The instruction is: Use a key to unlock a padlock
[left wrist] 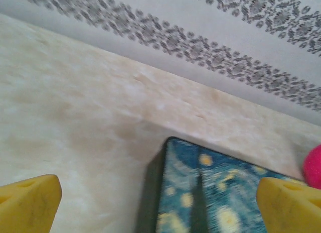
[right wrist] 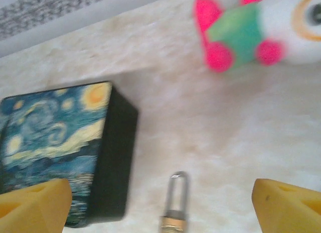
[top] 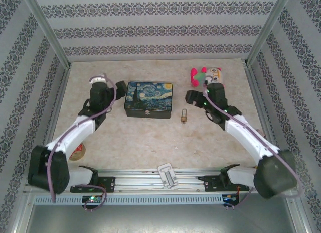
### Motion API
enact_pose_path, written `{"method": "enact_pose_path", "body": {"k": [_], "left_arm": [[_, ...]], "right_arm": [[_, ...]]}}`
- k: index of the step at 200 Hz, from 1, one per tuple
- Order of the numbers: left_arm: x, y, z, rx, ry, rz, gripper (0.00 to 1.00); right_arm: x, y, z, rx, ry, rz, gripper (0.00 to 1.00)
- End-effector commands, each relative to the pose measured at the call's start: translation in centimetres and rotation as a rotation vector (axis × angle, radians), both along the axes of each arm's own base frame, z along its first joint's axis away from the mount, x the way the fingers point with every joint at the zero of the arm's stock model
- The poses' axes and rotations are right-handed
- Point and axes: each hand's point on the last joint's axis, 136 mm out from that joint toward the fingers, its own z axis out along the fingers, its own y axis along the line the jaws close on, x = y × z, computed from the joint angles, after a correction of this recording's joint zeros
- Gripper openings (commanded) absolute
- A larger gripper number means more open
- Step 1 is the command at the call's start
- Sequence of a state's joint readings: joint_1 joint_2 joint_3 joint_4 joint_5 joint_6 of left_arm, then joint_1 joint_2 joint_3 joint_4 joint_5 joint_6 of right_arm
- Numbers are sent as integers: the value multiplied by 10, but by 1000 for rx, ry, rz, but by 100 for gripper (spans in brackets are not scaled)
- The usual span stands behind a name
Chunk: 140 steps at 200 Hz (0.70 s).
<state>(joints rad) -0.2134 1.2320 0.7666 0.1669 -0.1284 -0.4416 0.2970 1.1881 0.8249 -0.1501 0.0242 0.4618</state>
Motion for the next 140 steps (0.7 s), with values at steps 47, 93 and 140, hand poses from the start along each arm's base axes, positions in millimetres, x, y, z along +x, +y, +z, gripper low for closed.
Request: {"method": "enact_pose_path", "body": {"k": [47,93,140], "left_arm": [[-66,76,-27,432,-87,166,99],[-66,79,-51,428,-160,121,99],[-41,67,-59,419,-232,57,99]], "right_arm": [[-23,-65,-17,-469,-208,-41,98],[-16,-93,-28,-471,-295,-111,98],[-11,-113,-40,-448,-405,-168,98]]}}
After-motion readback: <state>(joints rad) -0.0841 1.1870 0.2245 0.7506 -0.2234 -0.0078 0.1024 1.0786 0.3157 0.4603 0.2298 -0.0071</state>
